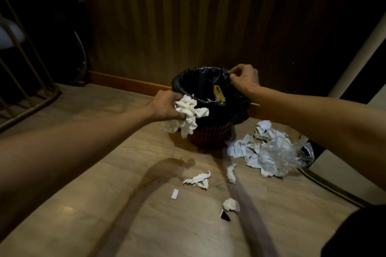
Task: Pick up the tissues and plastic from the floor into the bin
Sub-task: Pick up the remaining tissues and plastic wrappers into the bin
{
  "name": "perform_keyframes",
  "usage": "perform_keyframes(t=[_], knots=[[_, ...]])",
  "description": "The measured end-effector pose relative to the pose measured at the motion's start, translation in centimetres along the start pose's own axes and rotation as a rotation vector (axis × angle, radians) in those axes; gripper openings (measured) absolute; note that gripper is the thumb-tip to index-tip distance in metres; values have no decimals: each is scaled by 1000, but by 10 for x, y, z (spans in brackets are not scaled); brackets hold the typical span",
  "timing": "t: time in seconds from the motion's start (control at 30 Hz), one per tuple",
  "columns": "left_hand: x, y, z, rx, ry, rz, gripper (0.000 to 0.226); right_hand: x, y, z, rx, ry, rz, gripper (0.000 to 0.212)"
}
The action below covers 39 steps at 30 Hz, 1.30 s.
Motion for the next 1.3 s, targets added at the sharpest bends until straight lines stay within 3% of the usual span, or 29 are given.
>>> perform_keyframes(t=[0.13,0.37,0.57,0.7,0.87,1.03,1.3], knots=[[-21,25,39,153,163,4,37,18,19,24,81,10,123,18],[-75,35,38,284,391,233,32,44,50,61,308,-123,232,6],[-121,57,6,265,338,335,58,61,79,78,415,-249,241,5],[-140,70,-15,240,241,374,59,68,88,83,474,-336,248,7],[-154,75,-21,217,154,280,68,72,99,82,482,-404,235,5],[-135,73,-14,68,173,153,46,94,115,58,529,-600,279,12],[-34,75,-26,-128,259,-121,23,143,157,2,565,-930,288,31]])
Point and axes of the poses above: each hand's wrist, its own x-axis away from the middle knuckle, its own z-axis out of the back of the hand, y = z × x, the point moved 5 cm from there along -x, towards the middle knuckle, and after that the axes turned 14 degrees about -x, right-handed, at the moved point
